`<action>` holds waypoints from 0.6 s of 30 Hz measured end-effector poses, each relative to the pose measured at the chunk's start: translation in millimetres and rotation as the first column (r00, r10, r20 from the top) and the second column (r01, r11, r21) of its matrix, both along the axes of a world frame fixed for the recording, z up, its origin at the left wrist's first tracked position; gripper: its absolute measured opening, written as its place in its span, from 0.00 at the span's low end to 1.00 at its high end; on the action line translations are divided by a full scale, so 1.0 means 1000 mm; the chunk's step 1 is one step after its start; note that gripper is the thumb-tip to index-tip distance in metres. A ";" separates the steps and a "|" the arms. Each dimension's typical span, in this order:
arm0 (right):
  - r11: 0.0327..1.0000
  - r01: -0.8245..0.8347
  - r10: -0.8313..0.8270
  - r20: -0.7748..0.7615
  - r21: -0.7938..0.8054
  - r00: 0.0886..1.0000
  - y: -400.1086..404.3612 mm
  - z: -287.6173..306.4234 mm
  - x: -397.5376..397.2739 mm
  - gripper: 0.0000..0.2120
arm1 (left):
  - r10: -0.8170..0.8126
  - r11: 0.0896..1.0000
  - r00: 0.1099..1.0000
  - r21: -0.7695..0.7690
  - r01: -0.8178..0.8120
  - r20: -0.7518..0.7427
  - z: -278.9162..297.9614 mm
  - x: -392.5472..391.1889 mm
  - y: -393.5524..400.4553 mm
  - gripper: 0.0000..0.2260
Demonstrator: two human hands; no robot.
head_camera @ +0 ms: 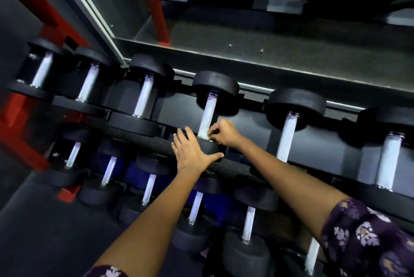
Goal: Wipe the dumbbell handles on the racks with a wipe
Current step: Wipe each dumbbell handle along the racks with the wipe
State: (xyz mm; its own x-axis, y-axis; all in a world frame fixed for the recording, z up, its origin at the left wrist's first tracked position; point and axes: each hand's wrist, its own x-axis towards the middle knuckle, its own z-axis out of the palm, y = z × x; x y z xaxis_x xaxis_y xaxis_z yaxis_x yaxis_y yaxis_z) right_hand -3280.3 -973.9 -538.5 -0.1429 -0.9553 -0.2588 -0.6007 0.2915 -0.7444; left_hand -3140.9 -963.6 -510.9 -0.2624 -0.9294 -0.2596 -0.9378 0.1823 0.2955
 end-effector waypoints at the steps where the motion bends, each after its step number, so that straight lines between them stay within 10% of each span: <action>1: 1.000 -0.001 0.001 0.003 0.023 1.000 0.000 0.001 -0.002 0.07 | 0.001 1.000 1.000 0.000 -0.001 0.003 0.000 0.000 0.000 0.60; 18: 0.999 -0.044 0.043 0.036 0.014 0.998 -0.003 0.009 0.009 0.09 | 0.018 1.000 1.000 -0.014 -0.018 0.018 -0.001 -0.003 0.000 0.59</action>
State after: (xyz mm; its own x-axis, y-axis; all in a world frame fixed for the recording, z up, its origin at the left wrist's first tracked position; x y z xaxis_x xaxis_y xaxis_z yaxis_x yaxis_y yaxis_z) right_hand -3270.9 -976.5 -529.6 -0.0920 -0.9563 -0.2775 -0.5863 0.2773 -0.7612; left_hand -3143.6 -963.3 -512.1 -0.2406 -0.9375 -0.2514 -0.9462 0.1689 0.2759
